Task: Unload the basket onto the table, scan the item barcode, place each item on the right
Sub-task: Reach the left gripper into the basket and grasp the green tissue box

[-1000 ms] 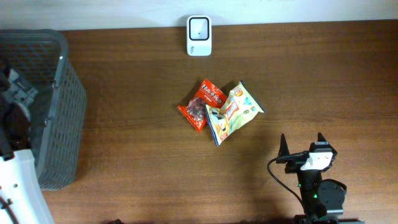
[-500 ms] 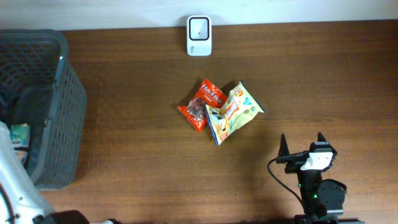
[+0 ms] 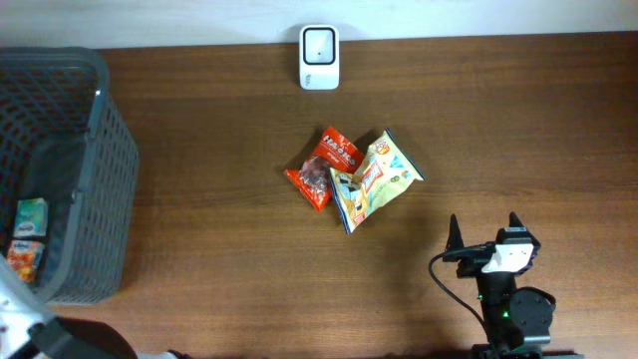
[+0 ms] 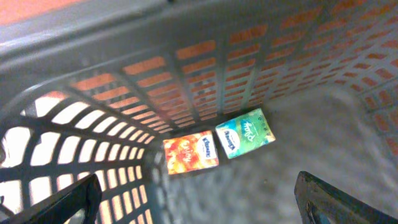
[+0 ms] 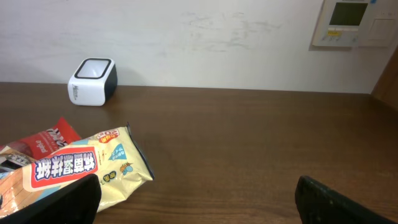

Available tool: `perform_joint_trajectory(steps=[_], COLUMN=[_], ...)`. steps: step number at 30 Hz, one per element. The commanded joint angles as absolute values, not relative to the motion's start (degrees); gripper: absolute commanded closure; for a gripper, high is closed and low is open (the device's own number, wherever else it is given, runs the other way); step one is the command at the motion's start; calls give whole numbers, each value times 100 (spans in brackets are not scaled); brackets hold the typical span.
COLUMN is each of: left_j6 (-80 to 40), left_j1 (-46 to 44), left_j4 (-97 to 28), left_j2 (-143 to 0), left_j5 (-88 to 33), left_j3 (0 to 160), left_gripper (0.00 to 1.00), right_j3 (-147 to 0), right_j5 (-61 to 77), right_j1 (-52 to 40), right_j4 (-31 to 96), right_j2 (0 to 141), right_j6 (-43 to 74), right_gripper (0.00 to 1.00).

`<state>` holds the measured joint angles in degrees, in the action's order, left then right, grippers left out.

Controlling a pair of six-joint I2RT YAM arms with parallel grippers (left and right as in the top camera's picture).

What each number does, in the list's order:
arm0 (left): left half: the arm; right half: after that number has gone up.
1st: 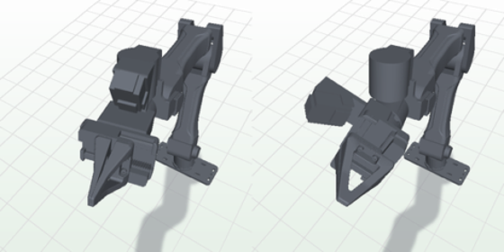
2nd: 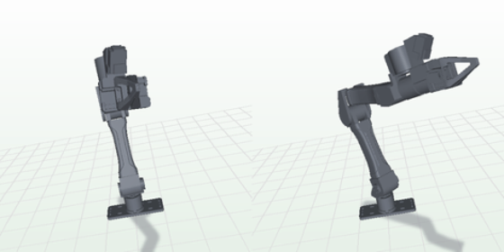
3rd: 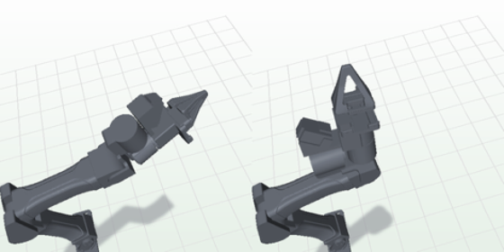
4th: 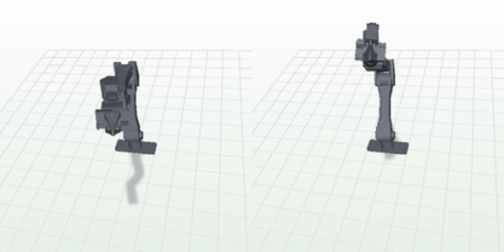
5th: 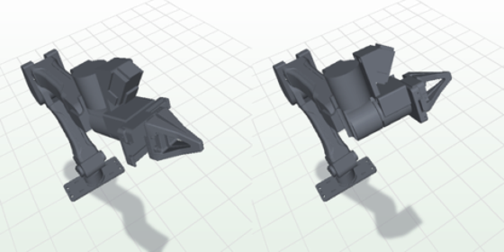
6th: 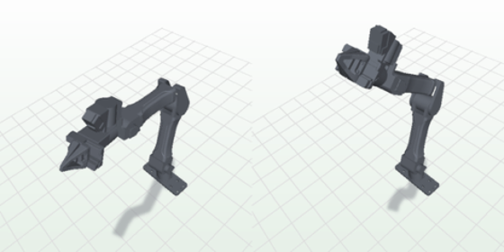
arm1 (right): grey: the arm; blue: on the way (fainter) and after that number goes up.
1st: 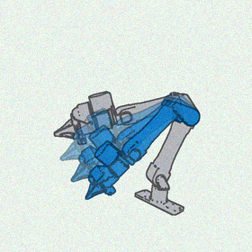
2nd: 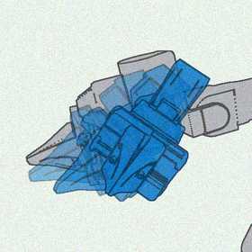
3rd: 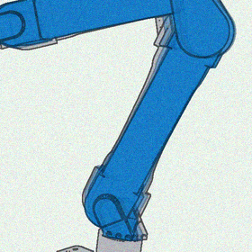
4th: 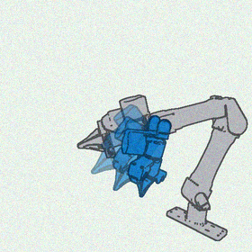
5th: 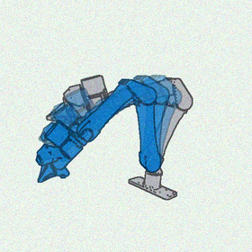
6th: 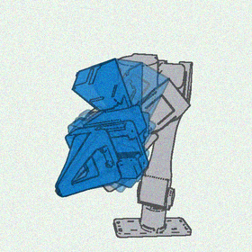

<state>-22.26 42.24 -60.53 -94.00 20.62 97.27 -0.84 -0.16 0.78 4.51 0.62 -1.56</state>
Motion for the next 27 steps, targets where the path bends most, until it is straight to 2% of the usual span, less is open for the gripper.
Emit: perform_joint_trajectory(steps=[1,6,9,11,13,18,21,27], left_j6=[-1903,-954,-399,-141,-121,270,263,69], left_j1=[4235,4233,4233,4228,4213,4010,3852,3776], left_j4=[-5907,-5459,-5360,-5358,-5382,-5363,-5454,-5645], left_j2=[-9845,-10103,-10228,-10324,-10414,-10431,-10429,-10403], left_j5=[1977,1861,1236,991,980,1044,1525,1573], left_j3=[9629,9627,9596,9568,9553,9258,9192,9192], left_gripper=[3,4,6,4,0,0,0,0], right_j3=[-32,-32,-32,-32,-32,-32,-32,-32], right_j5=[-67,-69,-69,-69,-69,-69,-69,-69], right_j1=[115,115,115,115,115,115,115,115], right_j4=[469,469,469,469,469,469,469,469], right_j2=[19,19,19,19,19,19,19,19], right_j6=[-167,-167,-167,-167,-167,-167,-167,-167], right_gripper=[1,2,2,1,1,1,1,1])
